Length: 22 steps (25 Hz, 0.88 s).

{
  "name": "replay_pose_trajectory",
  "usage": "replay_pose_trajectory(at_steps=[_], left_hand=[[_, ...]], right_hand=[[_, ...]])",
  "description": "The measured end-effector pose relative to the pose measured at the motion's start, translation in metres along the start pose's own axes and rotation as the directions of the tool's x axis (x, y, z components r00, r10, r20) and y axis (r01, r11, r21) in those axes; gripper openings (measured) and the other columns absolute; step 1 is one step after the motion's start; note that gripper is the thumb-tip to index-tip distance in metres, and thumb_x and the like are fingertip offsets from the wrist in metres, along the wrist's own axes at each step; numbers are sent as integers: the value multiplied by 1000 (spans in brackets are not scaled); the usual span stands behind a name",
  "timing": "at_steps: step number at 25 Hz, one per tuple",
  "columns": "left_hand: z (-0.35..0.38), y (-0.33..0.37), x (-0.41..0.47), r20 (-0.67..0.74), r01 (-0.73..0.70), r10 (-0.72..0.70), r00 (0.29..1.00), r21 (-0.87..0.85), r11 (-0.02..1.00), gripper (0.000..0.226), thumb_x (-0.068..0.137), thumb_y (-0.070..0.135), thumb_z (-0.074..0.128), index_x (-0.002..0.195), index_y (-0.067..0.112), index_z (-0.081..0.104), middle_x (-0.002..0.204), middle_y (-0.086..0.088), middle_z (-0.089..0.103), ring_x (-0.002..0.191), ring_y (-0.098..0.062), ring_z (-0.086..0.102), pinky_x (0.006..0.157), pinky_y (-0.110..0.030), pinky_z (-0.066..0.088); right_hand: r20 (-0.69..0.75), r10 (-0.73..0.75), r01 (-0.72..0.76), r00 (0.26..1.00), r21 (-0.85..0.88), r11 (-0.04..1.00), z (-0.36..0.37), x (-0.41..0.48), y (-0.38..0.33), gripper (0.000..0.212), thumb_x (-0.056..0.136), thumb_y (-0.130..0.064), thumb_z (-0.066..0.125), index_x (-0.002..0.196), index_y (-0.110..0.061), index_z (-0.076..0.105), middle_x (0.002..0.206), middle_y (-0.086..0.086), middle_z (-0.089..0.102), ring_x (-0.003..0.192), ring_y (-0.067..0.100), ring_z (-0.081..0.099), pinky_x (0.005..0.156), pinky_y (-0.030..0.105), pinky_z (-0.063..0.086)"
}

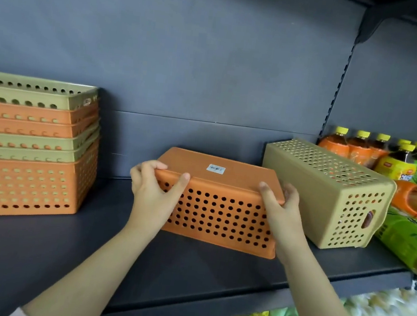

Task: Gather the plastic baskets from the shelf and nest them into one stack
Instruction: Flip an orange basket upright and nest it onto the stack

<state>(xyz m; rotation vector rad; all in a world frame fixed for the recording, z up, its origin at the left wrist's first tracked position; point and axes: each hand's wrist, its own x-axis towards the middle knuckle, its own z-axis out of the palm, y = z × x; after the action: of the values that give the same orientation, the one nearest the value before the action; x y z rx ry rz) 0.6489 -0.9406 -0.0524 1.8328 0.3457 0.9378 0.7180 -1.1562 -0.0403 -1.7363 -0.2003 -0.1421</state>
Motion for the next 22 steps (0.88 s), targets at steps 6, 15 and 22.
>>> replay_pose_trajectory(at_steps=[6,15,22], left_hand=[[-9,1,5,-111,-160,148,983,-106,981,38,85,35,72,113,21,49,113,4,40,101,9,46,85,-4,35],[-1,1,6,-147,-10,-6,989,-110,994,67,75,68,63,121,25,41,121,6,42,119,-9,45,96,-19,37],[-2,-2,8,-226,-79,10,974,-300,951,29,91,40,64,95,23,41,93,13,47,73,19,51,68,-3,39]], right_hand=[[42,-301,301,953,5,954,-15,8,12,84,89,-38,65,155,-32,15,146,-22,27,125,-15,34,100,11,32],[-2,-397,397,918,4,918,-6,5,41,96,68,-72,65,148,-47,18,148,-10,25,143,6,26,115,38,31],[-5,-483,475,876,189,860,-10,7,42,62,78,-55,68,129,-39,35,136,-3,47,122,5,52,95,24,46]])
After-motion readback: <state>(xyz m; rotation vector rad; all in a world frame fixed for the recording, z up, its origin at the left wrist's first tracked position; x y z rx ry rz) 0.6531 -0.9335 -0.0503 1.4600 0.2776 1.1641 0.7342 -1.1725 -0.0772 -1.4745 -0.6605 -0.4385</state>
